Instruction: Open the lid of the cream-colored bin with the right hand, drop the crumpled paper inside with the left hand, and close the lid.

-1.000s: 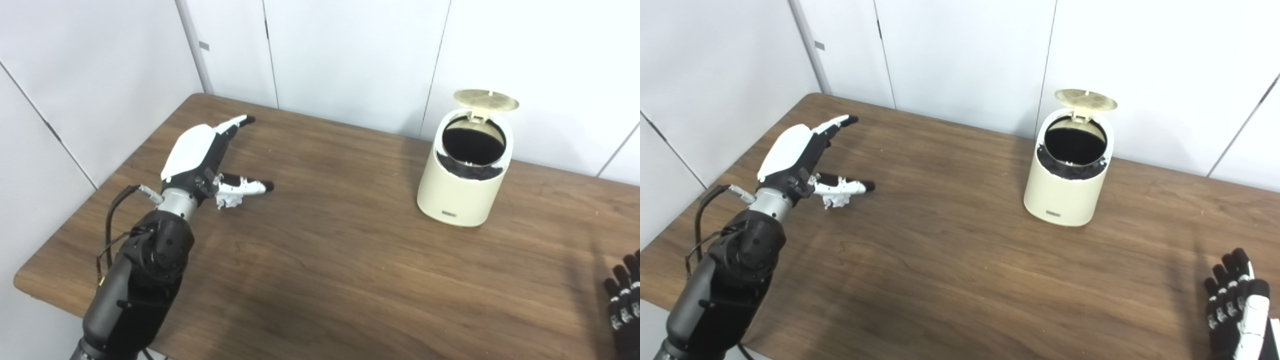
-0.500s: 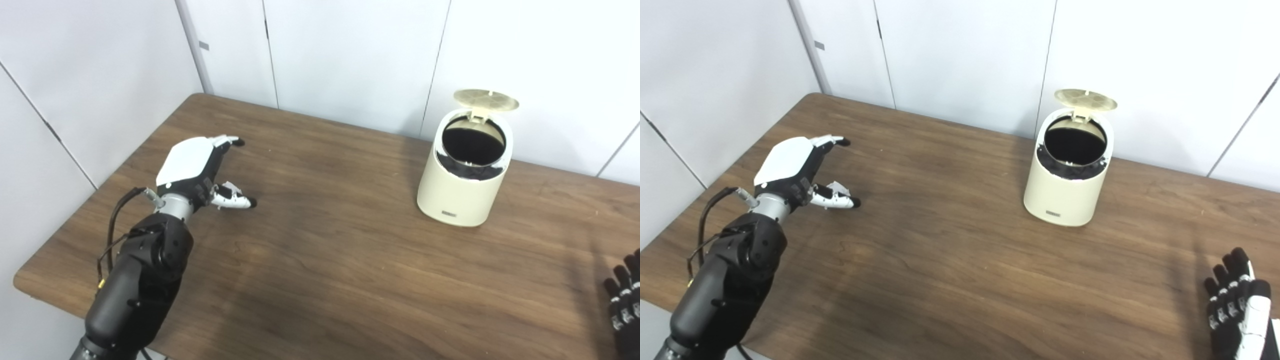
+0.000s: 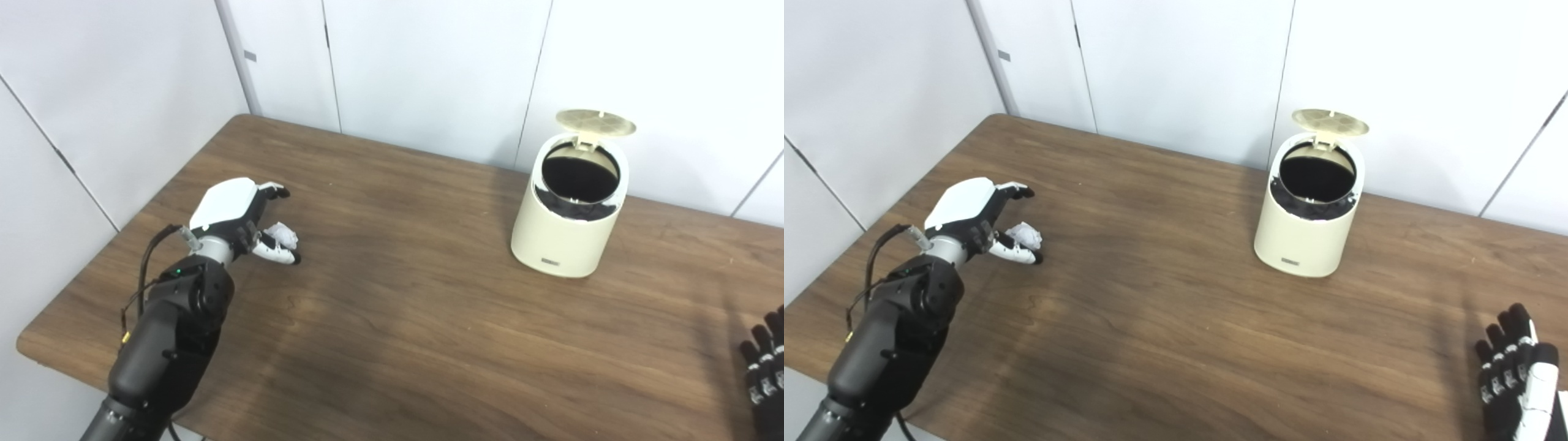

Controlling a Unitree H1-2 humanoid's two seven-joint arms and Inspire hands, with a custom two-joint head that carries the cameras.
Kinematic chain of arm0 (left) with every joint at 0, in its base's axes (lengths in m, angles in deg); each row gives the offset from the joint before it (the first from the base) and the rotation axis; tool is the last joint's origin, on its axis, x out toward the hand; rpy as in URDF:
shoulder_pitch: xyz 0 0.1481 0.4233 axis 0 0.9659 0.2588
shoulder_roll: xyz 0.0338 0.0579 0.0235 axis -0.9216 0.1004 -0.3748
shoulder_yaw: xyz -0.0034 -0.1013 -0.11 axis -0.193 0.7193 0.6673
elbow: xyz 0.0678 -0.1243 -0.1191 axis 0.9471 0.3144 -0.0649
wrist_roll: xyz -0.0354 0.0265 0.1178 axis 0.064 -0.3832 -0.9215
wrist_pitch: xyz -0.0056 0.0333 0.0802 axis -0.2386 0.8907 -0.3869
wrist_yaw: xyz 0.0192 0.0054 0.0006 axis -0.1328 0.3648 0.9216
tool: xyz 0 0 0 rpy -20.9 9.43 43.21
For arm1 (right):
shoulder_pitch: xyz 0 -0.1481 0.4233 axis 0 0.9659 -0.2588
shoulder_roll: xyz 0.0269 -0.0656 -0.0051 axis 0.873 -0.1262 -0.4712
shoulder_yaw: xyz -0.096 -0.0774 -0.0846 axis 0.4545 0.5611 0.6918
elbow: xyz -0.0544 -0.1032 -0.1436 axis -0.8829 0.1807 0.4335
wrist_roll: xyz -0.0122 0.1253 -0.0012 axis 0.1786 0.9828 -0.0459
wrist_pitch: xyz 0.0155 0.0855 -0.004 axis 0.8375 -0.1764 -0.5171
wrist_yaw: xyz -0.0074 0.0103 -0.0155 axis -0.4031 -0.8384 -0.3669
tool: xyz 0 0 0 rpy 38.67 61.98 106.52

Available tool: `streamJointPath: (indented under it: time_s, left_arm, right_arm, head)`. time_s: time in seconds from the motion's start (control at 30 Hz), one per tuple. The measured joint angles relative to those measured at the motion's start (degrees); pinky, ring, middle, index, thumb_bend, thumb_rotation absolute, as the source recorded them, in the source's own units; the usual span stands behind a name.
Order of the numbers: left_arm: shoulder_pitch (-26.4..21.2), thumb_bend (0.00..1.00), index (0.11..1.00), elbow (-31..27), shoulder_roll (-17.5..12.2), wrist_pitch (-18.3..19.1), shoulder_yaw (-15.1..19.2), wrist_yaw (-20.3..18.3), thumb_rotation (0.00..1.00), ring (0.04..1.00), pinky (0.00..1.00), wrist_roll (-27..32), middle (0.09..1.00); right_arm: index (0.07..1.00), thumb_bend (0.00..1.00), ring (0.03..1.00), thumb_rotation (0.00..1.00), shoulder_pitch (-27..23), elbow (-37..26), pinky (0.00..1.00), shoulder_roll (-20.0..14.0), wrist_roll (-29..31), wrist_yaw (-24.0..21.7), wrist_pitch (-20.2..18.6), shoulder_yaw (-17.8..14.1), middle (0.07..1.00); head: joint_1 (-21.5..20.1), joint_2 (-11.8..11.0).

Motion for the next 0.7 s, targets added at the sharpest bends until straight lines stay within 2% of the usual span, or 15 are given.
streamJointPath:
  time_s: [0.1, 0.23, 0.33, 0.4, 0.53, 0.7]
  left_arm:
    - [-0.49, 0.92, 0.815, 0.75, 0.38, 0.0, 0.76, -0.69, 0.1, 0.81, 0.65, 0.37, 0.812]
    - [-1.66, 0.93, 0.791, 1.81, 0.91, 0.01, 1.06, -0.87, 0.06, 0.682, 0.51, 0.45, 0.705]
    - [-2.46, 0.92, 0.777, 2.6, 1.01, 0.0, 0.91, -0.8, 0.07, 0.761, 0.61, 0.44, 0.778]
    - [-2.91, 0.91, 0.767, 3.42, 1.0, 0.0, 0.8, -0.8, 0.06, 0.739, 0.59, 0.45, 0.769]
    - [-3.29, 0.9, 0.746, 4.26, 0.72, -0.01, -0.04, -0.73, 0.06, 0.77, 0.65, 0.49, 0.785]
    - [-3.51, 0.9, 0.731, 4.26, 0.54, 0.01, -0.28, -1.46, 0.05, 0.763, 0.65, -0.1, 0.769]
  right_arm:
    - [0.967, 0.49, 1.0, 1.0, 0.0, 0.0, 1.0, 0.0, 0.01, 0.0, -0.02, 0.01, 1.0]
    - [0.957, 0.49, 1.0, 1.0, 0.04, 0.0, 1.0, -0.01, 0.31, 0.0, -0.02, -0.03, 0.997]
    - [0.957, 0.48, 1.0, 1.0, 0.03, 0.01, 1.0, 0.02, 0.77, 0.0, -0.03, 0.0, 0.995]
    - [0.957, 0.49, 1.0, 1.0, 0.04, 0.01, 1.0, 0.01, 0.91, -0.01, -0.05, 0.0, 0.995]
    - [0.96, 0.5, 1.0, 1.0, 0.04, 0.01, 1.0, 0.0, 0.95, -0.01, -0.04, 0.05, 0.996]
    - [0.957, 0.51, 0.999, 1.0, 0.08, 0.01, 1.0, 0.0, 0.93, 0.01, -0.05, 0.08, 0.988]
  head:
    - [0.0, 0.0]
    - [0.0, 0.09]
    - [0.0, 0.18]
    - [-0.09, 0.26]
    - [-0.09, 0.26]
    - [-0.18, 0.53]
